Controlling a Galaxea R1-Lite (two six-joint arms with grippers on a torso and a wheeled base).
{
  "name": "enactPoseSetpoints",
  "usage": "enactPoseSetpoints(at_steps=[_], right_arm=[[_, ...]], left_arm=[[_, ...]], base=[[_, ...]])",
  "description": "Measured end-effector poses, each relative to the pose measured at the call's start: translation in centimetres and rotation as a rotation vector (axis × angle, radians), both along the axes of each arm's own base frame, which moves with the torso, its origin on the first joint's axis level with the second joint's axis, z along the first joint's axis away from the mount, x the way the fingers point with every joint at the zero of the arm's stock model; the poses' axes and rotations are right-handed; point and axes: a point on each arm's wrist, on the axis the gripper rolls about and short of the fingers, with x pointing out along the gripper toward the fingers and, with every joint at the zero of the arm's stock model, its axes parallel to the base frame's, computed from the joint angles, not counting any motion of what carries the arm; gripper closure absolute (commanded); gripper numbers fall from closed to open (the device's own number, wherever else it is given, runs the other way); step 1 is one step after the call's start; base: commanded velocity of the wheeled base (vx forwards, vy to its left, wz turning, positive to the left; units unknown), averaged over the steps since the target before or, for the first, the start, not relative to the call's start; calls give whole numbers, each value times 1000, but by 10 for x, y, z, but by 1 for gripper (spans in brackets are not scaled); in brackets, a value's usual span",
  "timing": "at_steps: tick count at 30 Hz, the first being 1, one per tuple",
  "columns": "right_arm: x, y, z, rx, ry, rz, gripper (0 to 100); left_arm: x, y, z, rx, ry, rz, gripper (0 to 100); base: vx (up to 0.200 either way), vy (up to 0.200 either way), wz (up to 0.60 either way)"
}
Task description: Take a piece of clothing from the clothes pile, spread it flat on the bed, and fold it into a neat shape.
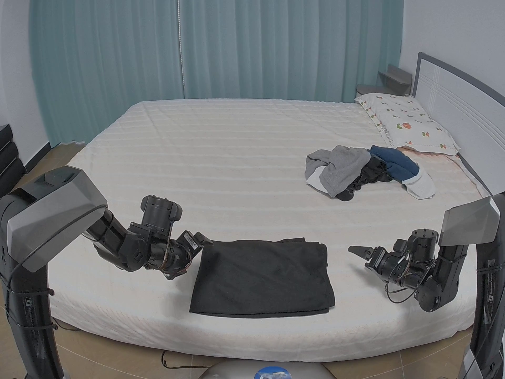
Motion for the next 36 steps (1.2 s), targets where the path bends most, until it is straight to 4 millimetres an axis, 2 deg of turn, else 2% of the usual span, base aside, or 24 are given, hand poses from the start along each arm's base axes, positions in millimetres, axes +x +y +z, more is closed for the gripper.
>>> enactPoseSetpoints(at_steps=[5, 9, 16, 26, 27, 36], right_arm=[[-15, 23, 1, -7, 30, 72, 0], [-24, 33, 2, -11, 46, 108, 0], [-38, 49, 1, -22, 73, 169, 0], [-51, 61, -2, -35, 105, 224, 0], [-52, 62, -2, -36, 108, 225, 0], [-54, 62, -4, -40, 119, 230, 0]], left_arm=[[14, -5, 8, 10, -57, 29, 0], [28, -10, 8, 39, -103, 39, 0], [52, -13, -18, 188, -146, 59, 0], [56, -16, -38, 219, -121, 63, 0], [55, -15, -39, 220, -116, 63, 100], [45, -17, -38, 214, -96, 61, 100]], base=[[0, 0, 0], [0, 0, 0], [0, 0, 0], [0, 0, 0], [0, 0, 0], [0, 0, 0]])
